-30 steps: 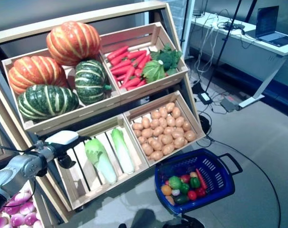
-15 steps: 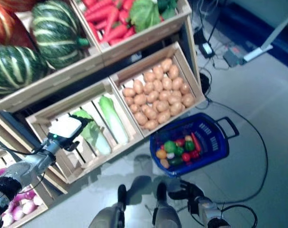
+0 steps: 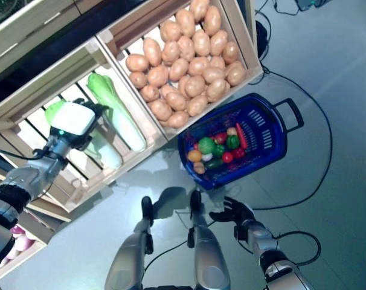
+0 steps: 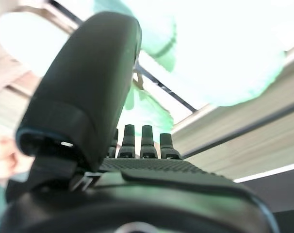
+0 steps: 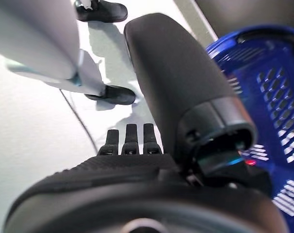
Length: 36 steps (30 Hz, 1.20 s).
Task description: Put vegetables into the basket
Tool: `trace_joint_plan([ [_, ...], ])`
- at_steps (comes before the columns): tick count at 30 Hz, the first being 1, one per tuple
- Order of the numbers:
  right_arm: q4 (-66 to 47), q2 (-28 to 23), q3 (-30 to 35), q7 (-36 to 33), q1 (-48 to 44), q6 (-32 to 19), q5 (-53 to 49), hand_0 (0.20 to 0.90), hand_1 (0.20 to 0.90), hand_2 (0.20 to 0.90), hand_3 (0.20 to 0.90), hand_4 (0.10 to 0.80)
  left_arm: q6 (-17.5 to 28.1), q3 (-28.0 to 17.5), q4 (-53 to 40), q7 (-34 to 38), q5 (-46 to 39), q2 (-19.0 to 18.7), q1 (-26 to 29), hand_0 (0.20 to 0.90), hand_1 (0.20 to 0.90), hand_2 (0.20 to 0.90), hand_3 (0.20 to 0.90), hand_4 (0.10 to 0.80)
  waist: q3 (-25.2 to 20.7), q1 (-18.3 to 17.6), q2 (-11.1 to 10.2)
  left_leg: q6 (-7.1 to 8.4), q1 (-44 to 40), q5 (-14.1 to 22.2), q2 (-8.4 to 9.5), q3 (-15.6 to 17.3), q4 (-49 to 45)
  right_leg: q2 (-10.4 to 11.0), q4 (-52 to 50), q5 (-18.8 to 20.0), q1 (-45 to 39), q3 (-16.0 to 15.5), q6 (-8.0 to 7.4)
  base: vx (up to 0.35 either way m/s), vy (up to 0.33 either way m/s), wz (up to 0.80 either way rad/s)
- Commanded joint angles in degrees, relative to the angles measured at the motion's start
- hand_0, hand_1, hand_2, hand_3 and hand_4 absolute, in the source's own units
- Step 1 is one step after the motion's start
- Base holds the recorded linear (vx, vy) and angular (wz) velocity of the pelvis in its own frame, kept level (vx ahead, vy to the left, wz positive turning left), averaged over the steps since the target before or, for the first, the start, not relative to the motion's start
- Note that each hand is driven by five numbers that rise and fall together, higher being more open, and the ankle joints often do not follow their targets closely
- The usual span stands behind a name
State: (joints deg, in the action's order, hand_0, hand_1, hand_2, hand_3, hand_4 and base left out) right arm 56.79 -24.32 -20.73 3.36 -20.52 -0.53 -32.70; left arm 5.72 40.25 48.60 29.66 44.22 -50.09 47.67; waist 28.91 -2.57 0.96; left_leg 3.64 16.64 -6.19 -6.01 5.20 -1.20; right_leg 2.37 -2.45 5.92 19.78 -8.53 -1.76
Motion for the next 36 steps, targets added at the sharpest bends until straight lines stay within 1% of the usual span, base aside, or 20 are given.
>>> trace_joint_plan([
  [1, -4.12, -3.2, -0.36, -0.84, 0.84, -1.97, -4.82, 0.9, 0.9, 0.9, 0.9, 0.8, -5.39, -3.71, 0.39, 4.07, 0.66, -4.17, 6.12, 0.9, 0.9, 0.9, 0.9, 0.8, 0.88, -0.83, -1.48, 2.81, 8.76, 0.92, 0.53, -1.56, -10.5, 0.62, -11.87, -8.94, 2.48, 1.14, -0.45, -0.047, 0.033, 0.0],
  [5, -5.35, -3.48, -0.27, -1.43, 0.67, -2.07, -5.0, 0.9, 0.9, 0.9, 0.9, 0.8, -6.37, -3.29, 1.1, 2.33, 0.64, -4.93, 6.69, 0.9, 0.9, 0.9, 0.9, 0.8, 0.88, -0.77, -1.47, 2.47, 11.66, 1.75, 0.96, -1.68, -13.17, 1.0, -14.53, -9.65, 5.53, 1.41, -0.28, -0.028, 0.018, 0.02],
  [6, -5.73, -3.65, 0.0, -1.76, 0.57, -1.86, -5.25, 0.9, 0.9, 0.9, 0.9, 0.8, -6.95, -3.16, 0.76, 0.42, 0.95, -5.45, 6.56, 0.9, 0.9, 0.9, 0.9, 0.8, 0.88, -0.64, -1.45, 2.41, 12.91, 2.29, 0.98, -1.85, -14.67, 1.21, -15.8, -10.19, 6.59, 1.43, -0.21, -0.003, -0.003, 0.04],
  [10, -7.16, -4.1, 0.69, -2.06, 1.13, -1.98, -5.21, 0.9, 0.9, 0.9, 0.9, 0.8, -9.7, -4.55, -2.53, -1.61, 0.36, -7.26, 3.76, 0.9, 0.9, 0.9, 0.9, 0.8, 0.88, -0.23, -1.29, 2.41, 15.11, 3.05, 0.98, -2.34, -17.03, 1.76, -17.56, -11.0, 8.12, 1.62, -0.09, 0.006, -0.002, 0.06],
  [13, -8.12, -4.72, 1.83, -2.0, 2.6, -2.83, -6.01, 0.9, 0.9, 0.9, 0.9, 0.8, -9.42, -7.37, -5.12, -0.56, 0.01, -10.09, 0.82, 0.9, 0.9, 0.9, 0.9, 0.8, 0.88, 0.26, -1.01, 2.21, 16.17, 3.5, 0.84, -2.19, -18.23, 1.9, -18.92, -11.67, 9.18, 1.73, 0.02, 0.003, -0.004, -0.02],
  [15, -9.39, -5.2, 2.76, -2.09, 3.99, -2.99, -6.09, 0.9, 0.9, 0.9, 0.9, 0.8, -9.3, -10.04, -9.46, -0.93, -0.05, -12.65, -1.96, 0.9, 0.9, 0.9, 0.9, 0.8, 0.88, 0.79, -0.8, 2.1, 16.86, 3.9, 0.85, -2.36, -19.03, 2.13, -19.67, -12.16, 9.63, 1.44, 0.14, 0.009, -0.021, -0.04],
  [17, -9.69, -5.59, 3.92, -1.95, 5.17, -3.39, -6.41, 0.9, 0.9, 0.9, 0.9, 0.8, -9.15, -12.64, -14.67, -3.76, 0.19, -14.96, -4.96, 0.9, 0.9, 0.9, 0.9, 0.8, 0.88, 1.47, -0.51, 1.93, 17.43, 4.33, 1.05, -2.56, -19.77, 2.43, -20.14, -12.43, 9.91, 1.11, 0.22, 0.0, 0.0, 0.0],
  [19, -10.2, -5.65, 4.35, -2.33, 5.61, -3.47, -6.7, 0.9, 0.9, 0.9, 0.9, 0.8, -9.41, -14.48, -18.23, -4.99, 0.53, -16.11, -7.4, 0.9, 0.9, 0.9, 0.9, 0.8, 0.88, 2.0, -0.22, 1.92, 18.07, 4.23, 1.25, -3.05, -20.19, 2.56, -20.53, -12.67, 10.24, 0.83, 0.28, 0.003, -0.01, 0.03],
  [23, -10.96, -5.88, 5.24, -1.66, 6.21, -3.7, -6.93, 0.9, 0.9, 0.9, 0.9, 0.8, -10.31, -16.82, -20.82, -5.75, 0.81, -17.65, -10.09, 0.9, 0.9, 0.9, 0.9, 0.8, 0.88, 2.49, -0.1, 1.92, 18.85, 4.29, 1.11, -3.07, -20.43, 2.77, -20.97, -13.07, 10.53, 0.09, 0.3, 0.014, -0.017, 0.1],
  [26, -11.33, -5.73, 5.13, -1.37, 6.08, -4.01, -7.33, 0.9, 0.9, 0.9, 0.9, 0.8, -10.92, -16.99, -20.02, -4.37, 1.95, -17.55, -10.14, 0.9, 0.9, 0.9, 0.9, 0.8, 0.88, 2.55, -0.38, 1.93, 19.55, 4.18, 1.03, -3.12, -20.63, 2.58, -21.12, -13.09, 10.91, 0.0, 0.36, 0.011, -0.007, 0.02],
  [29, -12.63, -5.43, 4.66, -1.35, 6.11, -4.05, -7.25, 0.9, 0.9, 0.9, 0.9, 0.8, -11.33, -16.99, -17.67, -0.96, 3.51, -17.27, -9.74, 0.9, 0.9, 0.9, 0.9, 0.8, 0.88, 2.48, -0.99, 1.85, 20.21, 4.38, 0.87, -3.14, -20.91, 2.25, -21.64, -13.19, 11.49, 0.05, 0.45, 0.0, 0.0, 0.0],
  [36, -14.99, -4.88, 3.28, -2.32, 5.89, -4.63, -8.31, 0.9, 0.9, 0.9, 0.9, 0.8, -11.8, -14.23, -10.64, 3.39, 4.23, -16.49, -4.19, 0.9, 0.9, 0.9, 0.9, 0.8, 0.88, 1.88, -2.7, 1.73, 22.95, 4.68, -0.19, -2.95, -22.59, 1.52, -23.65, -13.74, 13.84, -0.11, 0.8, 0.0, 0.0, 0.0],
])
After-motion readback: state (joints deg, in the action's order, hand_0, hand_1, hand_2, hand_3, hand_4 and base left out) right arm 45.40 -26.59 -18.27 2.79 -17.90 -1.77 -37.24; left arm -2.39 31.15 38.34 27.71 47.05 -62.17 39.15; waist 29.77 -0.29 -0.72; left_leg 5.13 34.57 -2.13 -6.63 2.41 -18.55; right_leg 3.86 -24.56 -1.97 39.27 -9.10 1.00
